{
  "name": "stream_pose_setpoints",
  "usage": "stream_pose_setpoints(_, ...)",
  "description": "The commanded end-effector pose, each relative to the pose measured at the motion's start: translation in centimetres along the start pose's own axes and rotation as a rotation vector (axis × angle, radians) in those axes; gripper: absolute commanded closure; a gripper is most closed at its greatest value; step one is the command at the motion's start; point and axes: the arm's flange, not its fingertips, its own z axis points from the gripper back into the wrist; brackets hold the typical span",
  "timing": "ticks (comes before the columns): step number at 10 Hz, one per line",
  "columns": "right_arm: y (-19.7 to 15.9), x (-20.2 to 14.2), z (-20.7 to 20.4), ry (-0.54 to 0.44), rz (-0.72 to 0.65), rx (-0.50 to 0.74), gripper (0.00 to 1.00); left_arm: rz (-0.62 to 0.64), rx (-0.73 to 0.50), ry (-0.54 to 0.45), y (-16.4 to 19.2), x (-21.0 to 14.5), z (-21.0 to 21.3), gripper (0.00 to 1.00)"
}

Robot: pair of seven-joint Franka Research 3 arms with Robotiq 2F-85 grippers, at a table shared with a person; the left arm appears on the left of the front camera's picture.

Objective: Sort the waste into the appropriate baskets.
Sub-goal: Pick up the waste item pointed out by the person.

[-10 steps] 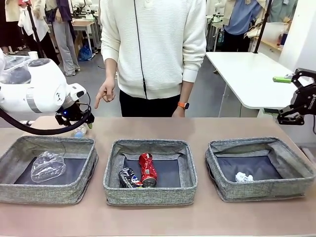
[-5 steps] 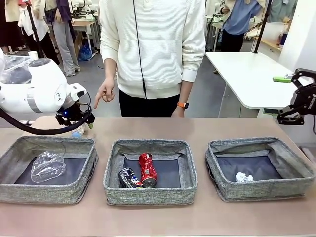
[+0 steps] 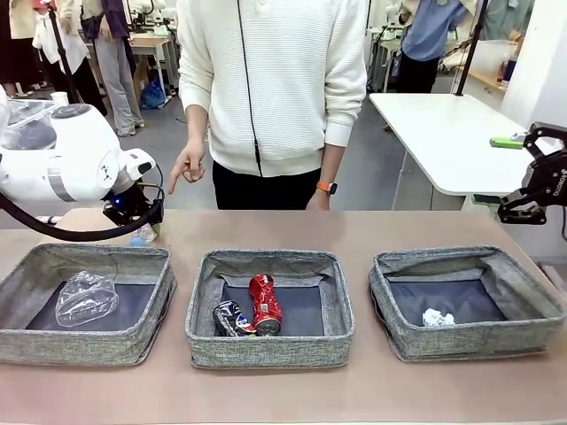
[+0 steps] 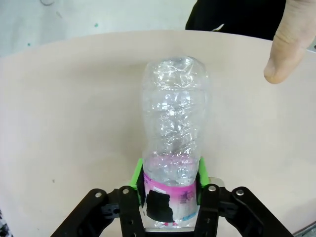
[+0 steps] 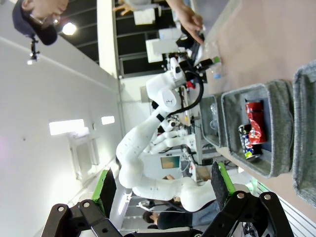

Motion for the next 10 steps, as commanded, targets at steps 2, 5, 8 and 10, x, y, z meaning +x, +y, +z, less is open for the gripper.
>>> stream_pose_setpoints(2, 0.3, 0.0, 0.1, 0.001, 0.004, 0.017, 0.00, 0.048, 0.020, -0.004, 0.8, 0.1, 0.7, 1.00)
stream_pose_setpoints(5, 0.3, 0.0, 0.1, 0.001, 0.004, 0.017, 0.00, 0.126, 0.014, -0.063, 2.9, 0.9, 4.7, 1.00)
stream_pose_setpoints(8, 0.3, 0.0, 0.1, 0.001, 0.004, 0.017, 0.00, 0.267, -0.028, -0.026, 7.1, -1.0, 18.5, 1.00)
stream_pose_setpoints(10, 0.3, 0.0, 0.1, 0.001, 0.004, 0.017, 0.00, 0.445, -0.015, 0.045, 7.7, -8.7, 26.9, 1.00)
